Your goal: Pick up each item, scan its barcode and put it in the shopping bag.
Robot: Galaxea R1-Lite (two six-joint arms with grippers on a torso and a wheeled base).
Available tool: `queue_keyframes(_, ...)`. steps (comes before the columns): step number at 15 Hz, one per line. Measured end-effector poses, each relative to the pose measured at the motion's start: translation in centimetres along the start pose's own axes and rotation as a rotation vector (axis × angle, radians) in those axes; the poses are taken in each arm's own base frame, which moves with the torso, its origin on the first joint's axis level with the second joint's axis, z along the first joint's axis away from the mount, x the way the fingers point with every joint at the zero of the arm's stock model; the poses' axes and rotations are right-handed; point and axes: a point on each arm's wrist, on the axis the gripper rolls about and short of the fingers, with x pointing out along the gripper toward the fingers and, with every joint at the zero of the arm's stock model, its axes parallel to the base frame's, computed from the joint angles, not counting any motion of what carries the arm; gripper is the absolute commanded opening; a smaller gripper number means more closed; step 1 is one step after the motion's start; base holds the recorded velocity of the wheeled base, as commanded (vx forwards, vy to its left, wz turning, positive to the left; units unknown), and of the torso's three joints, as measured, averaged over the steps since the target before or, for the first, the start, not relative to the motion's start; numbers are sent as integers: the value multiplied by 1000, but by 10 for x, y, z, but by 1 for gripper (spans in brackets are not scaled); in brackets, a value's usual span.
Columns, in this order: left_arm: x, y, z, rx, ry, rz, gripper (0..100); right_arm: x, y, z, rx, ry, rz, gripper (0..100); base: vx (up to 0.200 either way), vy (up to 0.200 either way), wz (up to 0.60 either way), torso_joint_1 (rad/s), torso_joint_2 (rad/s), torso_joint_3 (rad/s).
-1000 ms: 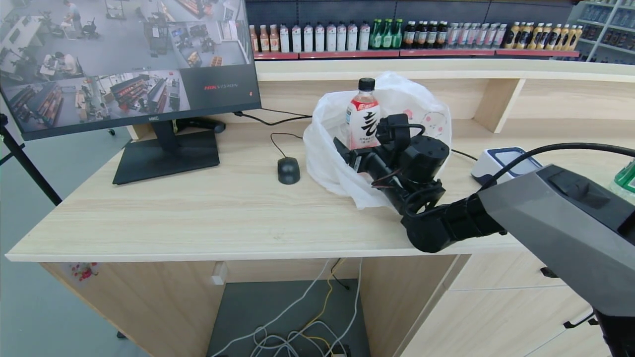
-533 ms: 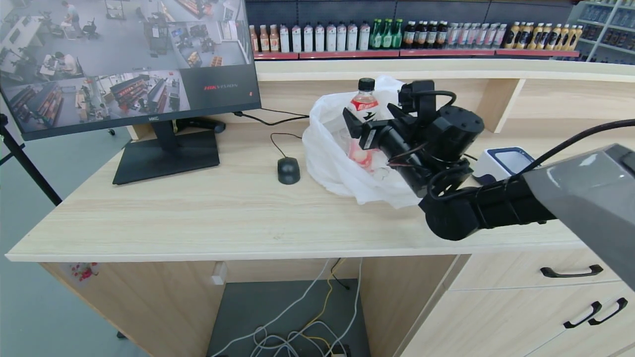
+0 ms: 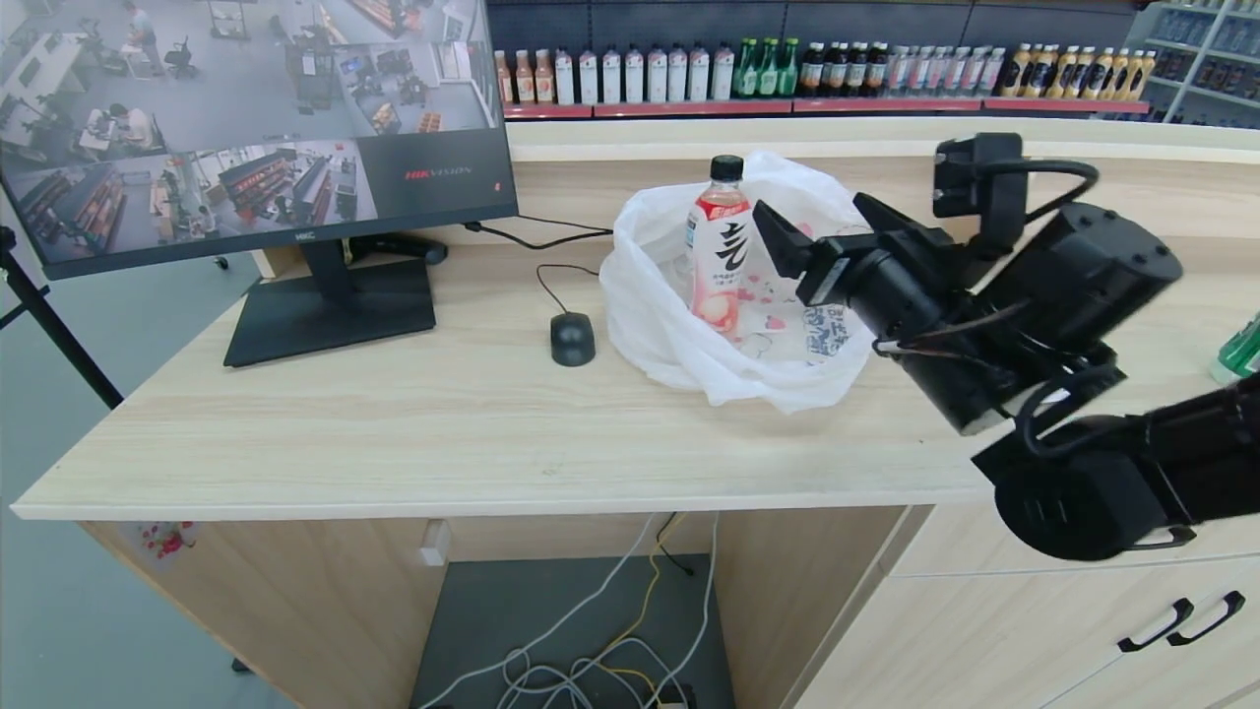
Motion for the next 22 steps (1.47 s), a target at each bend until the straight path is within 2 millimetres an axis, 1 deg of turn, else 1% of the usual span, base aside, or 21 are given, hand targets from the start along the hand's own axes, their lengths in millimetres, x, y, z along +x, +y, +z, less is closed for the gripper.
queue_keyframes(1, 0, 0, 0, 0, 0, 0, 100, -14, -2, 1, 8, -20, -1, 100, 0, 0, 0, 0, 0, 0)
queue_keyframes(2, 0, 0, 0, 0, 0, -1, 100, -29, -3, -2, 11, -13, -1, 100, 0, 0, 0, 0, 0, 0)
queue_keyframes(4, 0, 0, 0, -1, 0, -1, 100, -59, -7, -12, 17, 56, -1, 100, 0, 0, 0, 0, 0, 0)
queue_keyframes(5, 0, 0, 0, -2, 0, -1, 100, -72, -8, -11, 22, 74, -1, 100, 0, 0, 0, 0, 0, 0)
queue_keyframes(7, 0, 0, 0, -2, 0, 0, 100, -85, -10, -8, 23, 88, -2, 100, 0, 0, 0, 0, 0, 0)
queue_keyframes(9, 0, 0, 0, -4, 0, 0, 100, -97, -9, -10, 22, 122, 5, 100, -200, 0, 0, 2, 2, 0)
queue_keyframes(10, 0, 0, 0, -5, 0, 0, 100, -99, -9, -10, 22, 128, 6, 100, -200, 0, 0, 22, -2, 2)
queue_keyframes(13, 0, 0, 0, -3, 0, 0, 100, -103, -5, -12, 26, 142, 21, 100, 0, 0, 0, 0, 0, 0)
queue_keyframes(15, 0, 0, 0, -4, 0, -1, 100, -101, -5, -10, 34, 130, 22, 100, 0, 0, 0, 0, 0, 0)
queue_keyframes(17, 0, 0, 0, -7, 0, 0, 100, -95, -7, -10, 42, 116, 11, 100, 0, -200, 0, 17, 7, -5)
queue_keyframes(19, 0, 0, 0, -7, 0, -1, 100, -93, -7, -10, 42, 112, 11, 100, 0, -200, 0, -5, 0, 2)
queue_keyframes(22, 0, 0, 0, -8, 0, 0, 100, -92, -13, -11, 36, 113, -13, 100, 0, -200, 0, 12, 5, 2)
